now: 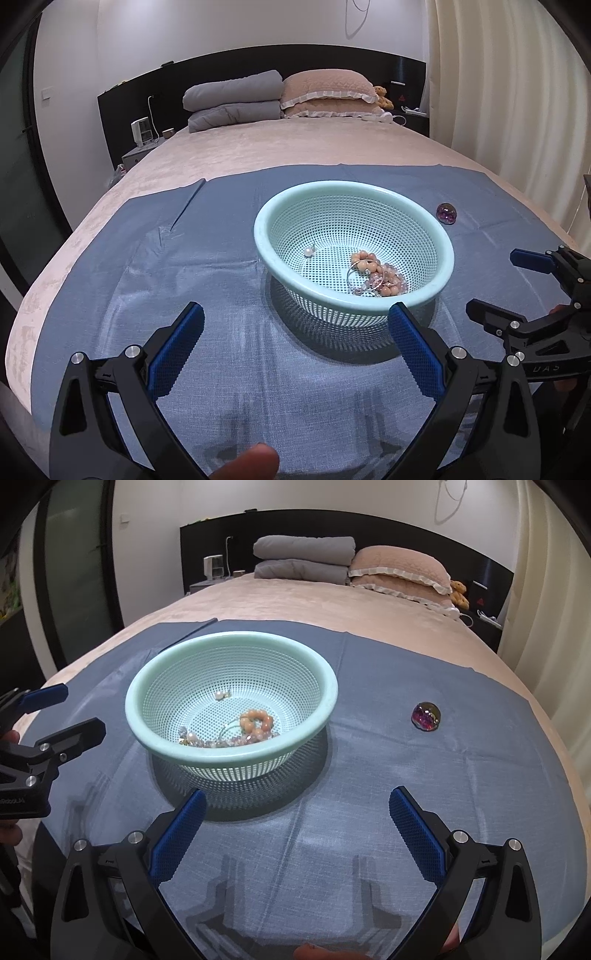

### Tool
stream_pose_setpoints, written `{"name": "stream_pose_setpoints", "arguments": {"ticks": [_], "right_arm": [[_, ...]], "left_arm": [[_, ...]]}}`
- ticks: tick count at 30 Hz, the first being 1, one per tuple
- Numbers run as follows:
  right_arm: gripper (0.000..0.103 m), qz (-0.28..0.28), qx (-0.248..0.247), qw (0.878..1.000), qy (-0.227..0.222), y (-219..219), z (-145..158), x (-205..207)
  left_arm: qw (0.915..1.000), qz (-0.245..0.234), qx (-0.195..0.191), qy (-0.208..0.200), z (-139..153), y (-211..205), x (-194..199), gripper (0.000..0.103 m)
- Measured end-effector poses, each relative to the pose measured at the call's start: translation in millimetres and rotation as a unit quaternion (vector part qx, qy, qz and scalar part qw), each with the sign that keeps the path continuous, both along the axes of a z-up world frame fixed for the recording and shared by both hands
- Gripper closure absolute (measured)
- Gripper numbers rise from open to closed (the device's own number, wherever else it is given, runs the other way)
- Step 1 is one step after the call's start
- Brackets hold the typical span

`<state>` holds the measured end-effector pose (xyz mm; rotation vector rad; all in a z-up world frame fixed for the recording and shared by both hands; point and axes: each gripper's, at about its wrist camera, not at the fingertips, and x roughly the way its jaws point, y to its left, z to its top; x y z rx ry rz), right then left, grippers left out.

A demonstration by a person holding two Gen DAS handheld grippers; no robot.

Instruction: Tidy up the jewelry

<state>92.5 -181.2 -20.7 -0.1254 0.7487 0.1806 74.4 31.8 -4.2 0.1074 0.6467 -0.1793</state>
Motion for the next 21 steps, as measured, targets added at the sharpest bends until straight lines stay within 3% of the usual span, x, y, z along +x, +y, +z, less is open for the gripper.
{"name": "stream_pose_setpoints", "arguments": {"ticks": [4,12,21], "right_arm": [[0.008,0.0,0.0,1.0,0.0,0.3,0.5,-1.2],[0.008,0.0,0.007,1.0,-0.003,-1.2,3.3,-1.8],[0.008,0.001,0.008,1.0,-0.003,-1.0,3.3,-2.6]], "left_arm": [[0.9999,-0.003,-0.013,0.0,2.6,-0.8,1.2,0.006],[0.9999,-0.002,0.005,-0.008,3.9,-7.7,1.0,0.006],[0.9999,-0.004,-0.002,-0.011,7.0,-7.6,1.0,0.006]]}}
